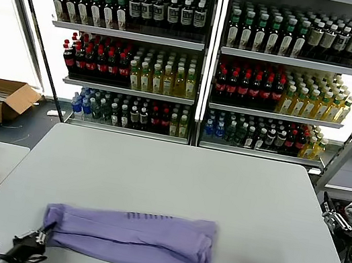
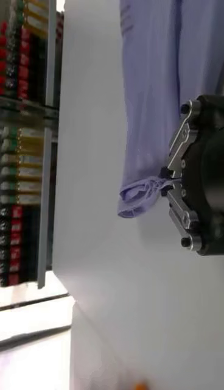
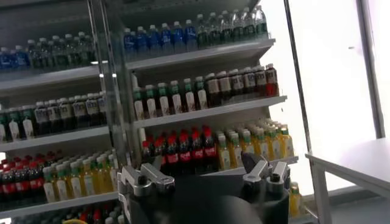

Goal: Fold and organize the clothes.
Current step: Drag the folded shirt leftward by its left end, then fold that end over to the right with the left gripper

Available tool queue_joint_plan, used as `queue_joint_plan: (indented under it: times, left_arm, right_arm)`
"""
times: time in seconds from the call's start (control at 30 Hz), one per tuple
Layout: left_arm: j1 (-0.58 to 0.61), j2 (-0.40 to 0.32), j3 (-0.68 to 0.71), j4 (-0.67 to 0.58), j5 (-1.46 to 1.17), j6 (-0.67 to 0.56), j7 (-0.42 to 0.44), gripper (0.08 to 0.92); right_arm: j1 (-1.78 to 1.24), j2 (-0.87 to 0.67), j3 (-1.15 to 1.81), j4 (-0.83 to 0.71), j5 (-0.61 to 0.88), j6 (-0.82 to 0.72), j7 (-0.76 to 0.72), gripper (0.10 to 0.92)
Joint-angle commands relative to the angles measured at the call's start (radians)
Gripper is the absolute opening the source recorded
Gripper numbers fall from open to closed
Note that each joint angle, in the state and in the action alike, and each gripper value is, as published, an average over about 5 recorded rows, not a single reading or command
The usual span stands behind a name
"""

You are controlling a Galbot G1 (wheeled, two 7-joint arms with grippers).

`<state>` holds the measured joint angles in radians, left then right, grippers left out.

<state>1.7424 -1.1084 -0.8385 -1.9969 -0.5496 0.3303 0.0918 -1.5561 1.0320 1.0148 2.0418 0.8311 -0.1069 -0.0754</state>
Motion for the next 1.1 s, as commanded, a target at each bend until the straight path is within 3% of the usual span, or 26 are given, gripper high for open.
queue_joint_plan:
  times: [0.03, 0.2, 0.33, 0.53, 0.73, 0.9, 1.1]
  left_arm:
    - [-0.012, 0.189, -0.317, 0.158, -0.093, -0.012, 0.035, 0.091]
    - [-0.063, 0.31, -0.404, 0.268, -0.092, -0.021, 0.061, 0.091]
    - [-0.077, 0.336, -0.406, 0.24, -0.093, -0.021, 0.063, 0.091]
    - [-0.045, 0.216, -0.29, -0.041, -0.065, -0.001, 0.032, 0.091]
    - [-0.009, 0.087, 0.002, -0.301, -0.062, 0.065, -0.039, 0.091]
    - [-0.016, 0.063, 0.22, -0.334, -0.05, 0.103, -0.083, 0.091]
    - [-0.037, 0.03, 0.319, -0.285, -0.008, 0.103, -0.095, 0.091]
  right_arm:
    - [0.004, 0.0, -0.005, -0.001, 0.0, 0.001, 0.0, 0.823]
    - [0.014, 0.002, -0.021, 0.005, -0.002, -0.001, 0.001, 0.823]
    - [0.001, 0.001, -0.017, 0.017, -0.001, 0.0, 0.001, 0.823]
    - [-0.016, 0.0, -0.005, 0.024, 0.0, 0.002, 0.0, 0.823]
    - [-0.015, 0.0, -0.009, 0.022, -0.004, 0.002, -0.001, 0.823]
    - [-0.01, -0.013, -0.008, 0.019, -0.003, 0.002, -0.002, 0.823]
    - [-0.022, -0.008, -0.005, 0.017, -0.003, 0.007, -0.005, 0.823]
